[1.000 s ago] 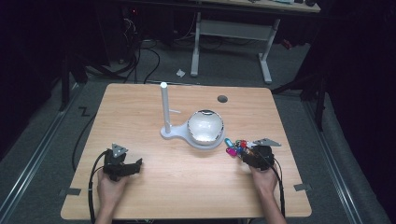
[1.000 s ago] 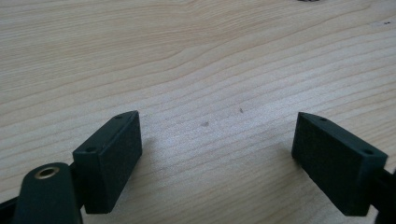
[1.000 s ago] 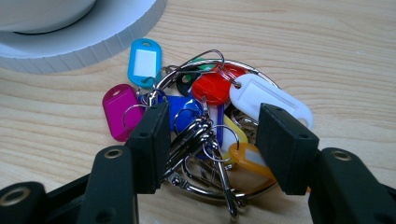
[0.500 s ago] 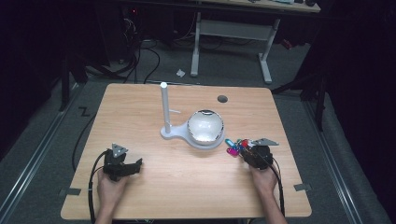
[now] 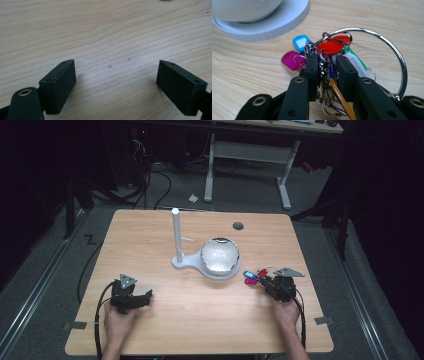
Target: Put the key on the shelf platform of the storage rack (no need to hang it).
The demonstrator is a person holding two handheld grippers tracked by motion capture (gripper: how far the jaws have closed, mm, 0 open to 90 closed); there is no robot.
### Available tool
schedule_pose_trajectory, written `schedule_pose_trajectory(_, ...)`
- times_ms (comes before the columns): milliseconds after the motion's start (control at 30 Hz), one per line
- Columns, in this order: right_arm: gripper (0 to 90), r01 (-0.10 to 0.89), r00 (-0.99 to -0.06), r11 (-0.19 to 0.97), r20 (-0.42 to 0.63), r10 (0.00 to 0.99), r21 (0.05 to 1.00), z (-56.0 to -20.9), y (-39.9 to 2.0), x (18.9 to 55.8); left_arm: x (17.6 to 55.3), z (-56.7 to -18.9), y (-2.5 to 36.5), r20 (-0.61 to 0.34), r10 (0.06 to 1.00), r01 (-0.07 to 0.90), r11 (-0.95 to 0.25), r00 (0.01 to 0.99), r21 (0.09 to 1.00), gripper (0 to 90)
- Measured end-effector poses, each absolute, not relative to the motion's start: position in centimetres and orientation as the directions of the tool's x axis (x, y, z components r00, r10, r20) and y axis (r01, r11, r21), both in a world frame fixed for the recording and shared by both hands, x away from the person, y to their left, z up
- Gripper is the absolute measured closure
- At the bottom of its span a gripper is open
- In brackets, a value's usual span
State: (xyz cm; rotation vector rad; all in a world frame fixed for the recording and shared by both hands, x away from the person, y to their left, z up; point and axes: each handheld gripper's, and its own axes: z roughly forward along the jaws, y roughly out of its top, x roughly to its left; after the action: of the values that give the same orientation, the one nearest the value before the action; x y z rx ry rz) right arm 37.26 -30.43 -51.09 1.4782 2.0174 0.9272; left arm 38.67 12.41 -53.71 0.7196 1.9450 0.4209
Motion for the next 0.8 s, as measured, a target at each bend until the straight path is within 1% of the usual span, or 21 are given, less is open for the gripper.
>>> schedule_pose_trajectory(67,74.6,0.625,-0.309,0.18,0.029,0.951,0.76,-50.7,-30.6,37.0,38.7,-53.7,12.4,-0.683,0.644,0.304,0.765,-0.344,0.568,16.5)
schedule_pose_trajectory(100,78.0,0.621,-0.312,0.182,0.027,0.95,0.763,-50.5,-30.7,36.9,38.7,-53.7,12.4,-0.681,0.649,0.305,0.761,-0.339,0.573,16.5)
schedule_pose_trajectory(133,78.8,0.613,-0.315,0.177,0.034,0.948,0.77,-50.3,-30.8,36.8,38.7,-53.7,12.4,-0.683,0.645,0.305,0.764,-0.343,0.569,16.5)
schedule_pose_trajectory(300,79.5,0.587,-0.339,0.196,0.019,0.941,0.786,-48.9,-30.9,36.4,38.7,-53.7,12.4,-0.683,0.646,0.305,0.764,-0.342,0.569,16.5)
schedule_pose_trajectory(500,79.7,0.568,-0.35,0.183,0.034,0.936,0.802,-47.8,-31.1,36.0,38.7,-53.7,12.4,-0.683,0.645,0.305,0.764,-0.343,0.569,16.5)
schedule_pose_trajectory(533,79.8,0.566,-0.352,0.181,0.037,0.935,0.804,-47.5,-31.2,36.0,38.7,-53.8,12.6,-0.672,0.666,0.314,0.746,-0.323,0.588,16.5)
schedule_pose_trajectory(667,79.8,0.557,-0.361,0.179,0.043,0.932,0.811,-46.9,-31.3,35.8,38.7,-53.7,12.4,-0.686,0.639,0.301,0.769,-0.348,0.564,16.5)
schedule_pose_trajectory(800,79.9,0.552,-0.367,0.179,0.045,0.929,0.814,-46.4,-31.3,35.6,38.7,-53.7,12.4,-0.683,0.646,0.305,0.764,-0.342,0.569,16.5)
